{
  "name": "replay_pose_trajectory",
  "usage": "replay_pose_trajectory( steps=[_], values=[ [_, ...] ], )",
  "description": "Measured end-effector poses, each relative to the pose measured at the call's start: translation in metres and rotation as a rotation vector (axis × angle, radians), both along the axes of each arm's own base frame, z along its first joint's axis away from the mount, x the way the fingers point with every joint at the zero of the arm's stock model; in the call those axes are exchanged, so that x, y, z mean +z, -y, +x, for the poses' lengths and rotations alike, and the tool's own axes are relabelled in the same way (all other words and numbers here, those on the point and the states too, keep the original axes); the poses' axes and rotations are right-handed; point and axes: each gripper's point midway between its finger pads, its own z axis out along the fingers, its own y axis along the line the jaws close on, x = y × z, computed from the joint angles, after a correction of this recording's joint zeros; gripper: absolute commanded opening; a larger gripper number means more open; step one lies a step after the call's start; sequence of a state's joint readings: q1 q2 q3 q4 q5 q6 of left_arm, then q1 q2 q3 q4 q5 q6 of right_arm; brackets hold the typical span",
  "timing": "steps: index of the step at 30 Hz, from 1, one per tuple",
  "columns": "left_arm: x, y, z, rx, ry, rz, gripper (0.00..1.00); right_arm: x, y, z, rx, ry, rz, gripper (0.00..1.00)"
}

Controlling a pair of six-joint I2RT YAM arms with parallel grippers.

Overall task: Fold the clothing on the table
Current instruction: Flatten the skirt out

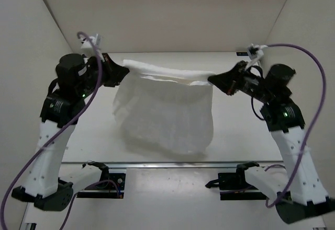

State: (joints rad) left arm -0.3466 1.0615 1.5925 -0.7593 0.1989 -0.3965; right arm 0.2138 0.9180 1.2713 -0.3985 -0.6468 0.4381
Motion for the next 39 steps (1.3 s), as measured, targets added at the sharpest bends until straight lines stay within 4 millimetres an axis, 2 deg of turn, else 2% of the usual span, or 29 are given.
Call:
replay_pose_trajectory(
  steps=[3, 6, 8, 9, 11, 13, 15, 17, 19, 20, 21, 22, 25, 26, 27, 28, 29, 30, 31, 33, 37, 39],
  values=[
    [-0.049, -0.002, 0.046, 0.042, -0.136, 0.085, 0.0, -0.032, -0.014, 0.048, 0.005, -0.131, -0.059, 0.0],
    [-0.109, -0.003, 0.107, 0.078, -0.319, 0.189, 0.0, -0.071, -0.033, 0.11, -0.008, -0.279, -0.143, 0.0],
    [-0.133, -0.006, 0.142, 0.102, -0.408, 0.248, 0.0, -0.089, -0.046, 0.141, -0.027, -0.326, -0.202, 0.0],
    [-0.135, -0.006, 0.161, 0.113, -0.416, 0.265, 0.0, -0.093, -0.053, 0.151, -0.029, -0.334, -0.225, 0.0],
    [-0.129, -0.01, 0.187, 0.138, -0.391, 0.274, 0.0, -0.086, -0.062, 0.163, -0.031, -0.318, -0.249, 0.01],
    [-0.115, -0.018, 0.191, 0.156, -0.361, 0.266, 0.0, -0.062, -0.066, 0.166, -0.034, -0.268, -0.247, 0.0],
    [-0.097, -0.024, 0.183, 0.167, -0.317, 0.259, 0.0, -0.038, -0.059, 0.17, -0.053, -0.202, -0.231, 0.0],
    [-0.086, -0.029, 0.168, 0.178, -0.274, 0.256, 0.0, -0.025, -0.046, 0.172, -0.078, -0.158, -0.214, 0.0],
    [-0.097, -0.027, 0.146, 0.162, -0.274, 0.259, 0.0, -0.038, -0.029, 0.172, -0.111, -0.166, -0.208, 0.0],
    [-0.11, -0.023, 0.134, 0.142, -0.29, 0.26, 0.0, -0.054, -0.022, 0.171, -0.119, -0.196, -0.212, 0.0],
    [-0.127, -0.018, 0.127, 0.124, -0.302, 0.263, 0.0, -0.077, -0.015, 0.172, -0.133, -0.226, -0.214, 0.0],
    [-0.153, -0.012, 0.115, 0.1, -0.341, 0.271, 0.0, -0.108, -0.01, 0.168, -0.142, -0.283, -0.22, 0.0],
    [-0.248, -0.002, 0.086, 0.045, -0.507, 0.3, 0.01, -0.221, 0.002, 0.138, -0.158, -0.522, -0.252, 0.0],
    [-0.288, 0.0, 0.069, 0.025, -0.594, 0.318, 0.22, -0.262, 0.004, 0.117, -0.159, -0.619, -0.268, 0.04],
    [-0.323, 0.002, 0.049, 0.001, -0.67, 0.34, 0.58, -0.304, 0.006, 0.088, -0.155, -0.731, -0.29, 0.19],
    [-0.353, 0.002, 0.027, -0.022, -0.743, 0.365, 0.66, -0.331, 0.008, 0.063, -0.155, -0.81, -0.306, 0.24],
    [-0.375, 0.001, 0.005, -0.036, -0.808, 0.388, 0.77, -0.352, 0.011, 0.038, -0.159, -0.87, -0.333, 0.34],
    [-0.395, -0.001, -0.019, -0.053, -0.868, 0.419, 0.83, -0.366, 0.015, 0.016, -0.165, -0.914, -0.349, 0.43],
    [-0.406, -0.002, -0.035, -0.067, -0.901, 0.439, 0.85, -0.372, 0.018, -0.001, -0.171, -0.924, -0.357, 0.43],
    [-0.413, 0.0, -0.057, -0.085, -0.919, 0.45, 0.85, -0.368, 0.022, -0.013, -0.187, -0.88, -0.343, 0.45],
    [-0.4, 0.003, -0.064, -0.078, -0.82, 0.382, 0.84, -0.343, 0.028, -0.005, -0.238, -0.737, -0.272, 0.46],
    [-0.396, 0.002, -0.064, -0.063, -0.786, 0.348, 0.81, -0.339, 0.033, -0.004, -0.262, -0.714, -0.248, 0.46]
  ],
)
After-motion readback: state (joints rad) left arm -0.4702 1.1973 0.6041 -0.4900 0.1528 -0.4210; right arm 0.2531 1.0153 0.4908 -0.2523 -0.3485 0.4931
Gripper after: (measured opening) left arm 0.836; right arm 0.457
